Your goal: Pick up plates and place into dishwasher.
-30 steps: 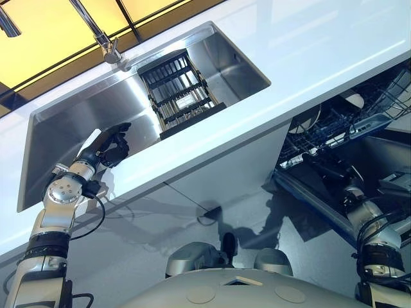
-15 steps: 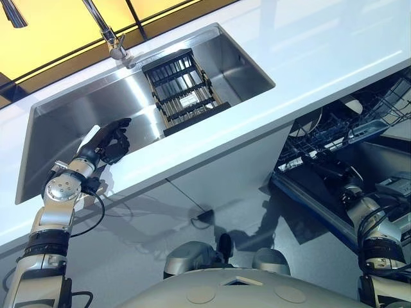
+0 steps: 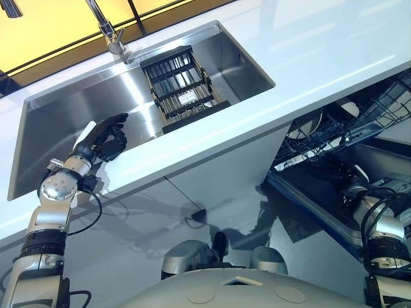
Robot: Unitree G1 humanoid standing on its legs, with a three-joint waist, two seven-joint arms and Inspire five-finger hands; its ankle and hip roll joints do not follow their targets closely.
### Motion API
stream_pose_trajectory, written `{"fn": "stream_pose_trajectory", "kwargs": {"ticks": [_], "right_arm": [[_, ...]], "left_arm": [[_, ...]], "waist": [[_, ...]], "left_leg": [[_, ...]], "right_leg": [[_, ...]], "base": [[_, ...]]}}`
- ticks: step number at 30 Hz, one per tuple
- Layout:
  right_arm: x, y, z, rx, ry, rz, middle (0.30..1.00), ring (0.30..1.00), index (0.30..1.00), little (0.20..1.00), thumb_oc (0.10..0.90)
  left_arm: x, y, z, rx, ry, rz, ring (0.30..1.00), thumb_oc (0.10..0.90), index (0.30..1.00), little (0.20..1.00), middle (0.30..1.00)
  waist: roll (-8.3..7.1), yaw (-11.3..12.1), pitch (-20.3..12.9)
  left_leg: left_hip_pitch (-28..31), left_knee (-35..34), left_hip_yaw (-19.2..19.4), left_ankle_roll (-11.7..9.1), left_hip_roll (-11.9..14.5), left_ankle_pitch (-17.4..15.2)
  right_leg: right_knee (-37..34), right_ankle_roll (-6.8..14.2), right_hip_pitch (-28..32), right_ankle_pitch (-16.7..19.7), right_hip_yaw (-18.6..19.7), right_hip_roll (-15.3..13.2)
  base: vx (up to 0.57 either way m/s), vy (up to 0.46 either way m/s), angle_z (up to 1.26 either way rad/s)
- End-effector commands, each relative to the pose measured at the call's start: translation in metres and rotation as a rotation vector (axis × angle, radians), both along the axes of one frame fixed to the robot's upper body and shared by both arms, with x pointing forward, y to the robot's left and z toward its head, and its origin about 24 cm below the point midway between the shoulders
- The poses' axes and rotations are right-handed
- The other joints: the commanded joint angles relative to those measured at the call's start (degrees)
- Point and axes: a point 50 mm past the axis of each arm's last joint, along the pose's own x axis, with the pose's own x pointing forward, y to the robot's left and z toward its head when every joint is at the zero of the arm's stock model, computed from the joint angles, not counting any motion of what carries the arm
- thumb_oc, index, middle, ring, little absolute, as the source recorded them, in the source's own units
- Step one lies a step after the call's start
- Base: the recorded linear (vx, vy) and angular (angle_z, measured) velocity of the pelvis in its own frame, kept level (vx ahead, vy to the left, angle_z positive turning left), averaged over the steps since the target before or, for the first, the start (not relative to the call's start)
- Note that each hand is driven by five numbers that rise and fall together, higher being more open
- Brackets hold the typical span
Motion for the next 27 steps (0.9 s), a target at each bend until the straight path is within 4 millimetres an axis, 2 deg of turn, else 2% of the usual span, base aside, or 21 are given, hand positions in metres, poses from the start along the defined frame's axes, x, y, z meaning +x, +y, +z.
{"fn": "stream_pose_trajectory", "kwargs": {"ticks": [1, 4, 7, 13, 18, 23, 27], "right_arm": [[0.031, -0.034, 0.121, -0.252, -0.399, 0.035, 0.9, 0.9, 0.9, 0.9, 0.8], [0.019, -0.048, 0.121, -0.304, -0.343, 0.014, 0.9, 0.9, 0.9, 0.9, 0.8], [0.011, -0.058, 0.13, -0.379, -0.326, -0.024, 0.9, 0.9, 0.9, 0.9, 0.8], [0.006, -0.07, 0.158, -0.435, -0.39, -0.151, 0.9, 0.9, 0.9, 0.9, 0.8], [0.002, -0.078, 0.15, -0.396, -0.367, -0.146, 0.9, 0.9, 0.9, 0.9, 0.8], [-0.01, -0.085, 0.143, -0.377, -0.359, -0.193, 0.9, 0.9, 0.9, 0.9, 0.8], [-0.026, -0.096, 0.142, -0.363, -0.354, -0.302, 0.9, 0.9, 0.9, 0.9, 0.8]], "left_arm": [[-0.061, 0.036, -0.026, 0.153, 0.241, 0.039, 0.9, 0.8, 0.9, 0.9, 0.9], [-0.059, 0.043, -0.02, 0.179, 0.234, 0.069, 0.9, 0.8, 0.9, 0.9, 0.9], [-0.057, 0.048, -0.015, 0.213, 0.226, 0.098, 0.9, 0.8, 0.9, 0.9, 0.9], [-0.053, 0.055, -0.003, 0.258, 0.202, 0.123, 0.9, 0.8, 0.9, 0.9, 0.9], [-0.052, 0.064, 0.011, 0.297, 0.186, 0.144, 0.9, 0.8, 0.9, 0.9, 0.9], [-0.057, 0.071, 0.015, 0.301, 0.193, 0.158, 0.9, 0.8, 0.9, 0.9, 0.9], [-0.063, 0.069, 0.002, 0.272, 0.206, 0.162, 0.9, 0.8, 0.9, 0.9, 0.9]], "waist": [[-2.2, 4.0, -5.8], [-4.52, 4.1, -5.8], [-6.64, 4.3, -5.5], [-9.17, 5.0, -4.1], [-11.57, 5.8, -3.6], [-12.21, 5.7, -3.7], [-10.85, 4.9, -3.8]], "left_leg": [[-3.4, 7.8, 2.7, 1.1, 1.1, -7.6], [-2.3, 8.1, 2.7, 1.4, 1.6, -8.3], [-1.6, 8.2, 2.7, 1.7, 2.1, -8.8], [-1.5, 7.8, 2.8, 2.1, 3.8, -8.4], [-1.5, 6.9, 3.3, 1.8, 5.4, -7.6], [-1.6, 6.4, 3.7, 1.2, 6.3, -6.6], [-2.0, 5.6, 3.7, 0.8, 6.2, -5.4]], "right_leg": [[2.9, -0.8, -12.9, 9.4, 2.3, 3.3], [3.1, -0.6, -12.0, 9.8, 2.5, 4.0], [2.7, -0.6, -10.8, 10.1, 2.7, 5.0], [1.5, -0.6, -9.5, 10.6, 3.1, 7.0], [-0.2, -1.0, -8.2, 10.4, 2.9, 8.9], [-1.5, -1.5, -7.3, 10.2, 2.7, 9.7], [-1.7, -2.0, -7.2, 9.5, 2.5, 9.6]], "base": [[-0.03, -0.089, 0.0], [-0.02, -0.166, -0.04], [-0.03, -0.191, -0.02], [-0.08, -0.187, -0.08], [-0.06, -0.202, -0.09], [-0.04, -0.116, 0.0], [-0.04, 0.005, 0.0]]}}
